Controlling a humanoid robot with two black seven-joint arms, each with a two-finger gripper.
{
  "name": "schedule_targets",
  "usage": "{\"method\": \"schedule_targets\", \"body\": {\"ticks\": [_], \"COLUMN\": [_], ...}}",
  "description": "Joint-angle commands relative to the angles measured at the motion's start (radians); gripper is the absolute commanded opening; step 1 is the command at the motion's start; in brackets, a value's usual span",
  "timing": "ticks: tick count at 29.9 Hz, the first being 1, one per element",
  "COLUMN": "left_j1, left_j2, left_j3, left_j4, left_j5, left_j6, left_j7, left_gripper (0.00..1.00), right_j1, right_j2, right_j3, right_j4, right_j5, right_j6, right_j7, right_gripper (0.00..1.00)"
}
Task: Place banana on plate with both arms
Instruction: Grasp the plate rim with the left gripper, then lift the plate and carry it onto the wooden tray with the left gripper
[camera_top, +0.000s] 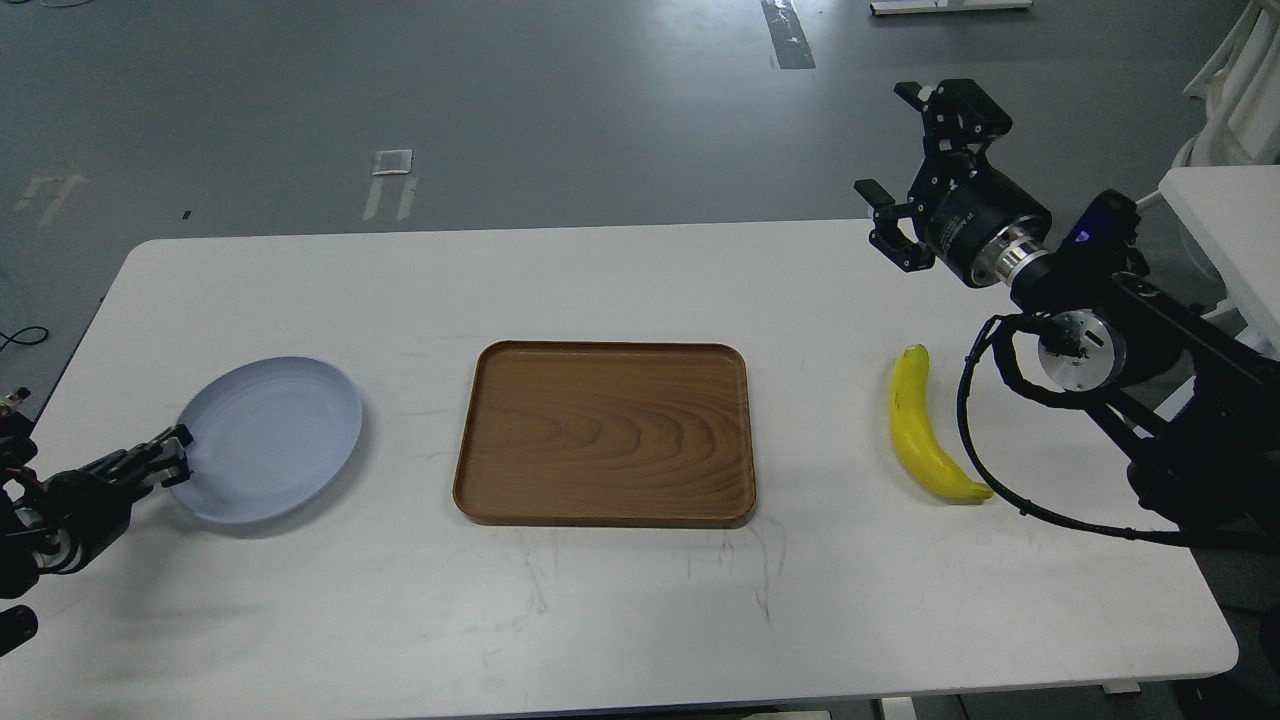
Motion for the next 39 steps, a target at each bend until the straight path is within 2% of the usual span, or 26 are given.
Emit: {"method": "schedule_targets", "body": {"ticks": [1,3,6,11,15,20,29,32,39], "left_j1": [-0.008,-0.011,-0.057,-0.201,-0.265,-0.363,-0.371,-0.379,-0.374], "left_j2": [0.002,0.002,0.008,0.007,-0.012,-0.154,-0.271,-0.321,-0.397], "left_j3": [-0.001,-0.004,-0.004,-0.007,-0.006,-0.003,0.023,0.082,0.103], "left_j4": [0.000,0.000,-0.011,-0.040,-0.078,-0.125,-0.167,-0.144,-0.050], "left_j5": [-0.003,-0.010,-0.014,-0.013,-0.002,0.105,0.227,0.225,0.225], "left_j6": [-0.001,-0.002,-0.028,-0.143,-0.145,-0.146,-0.151,-0.149,-0.149], "left_j7": [-0.003,-0.008,-0.051,-0.053,-0.053,-0.053,-0.053,-0.053,-0.053], "left_gripper": [0.00,0.00,0.00,0.00,0.00,0.00,0.00,0.00,0.00], "right_j1": [-0.004,-0.003,0.004,0.016,0.017,0.016,0.016,0.016,0.014], "right_j2": [0.000,0.000,-0.002,-0.003,-0.011,-0.012,-0.014,-0.018,-0.017], "right_j3": [0.000,0.002,0.009,0.009,0.009,0.008,0.009,0.014,0.014], "right_j4": [0.000,0.000,0.001,0.000,0.001,0.000,0.000,0.000,0.000], "right_j5": [0.000,0.000,0.000,0.000,0.000,0.000,0.000,0.000,0.000], "right_j6": [-0.001,-0.001,-0.001,-0.001,-0.001,-0.001,-0.012,-0.012,-0.012], "right_j7": [0.005,0.005,0.005,0.005,0.005,0.005,0.005,0.005,0.005], "right_gripper": [1.00,1.00,1.00,1.00,1.00,1.00,1.00,1.00,1.00]}}
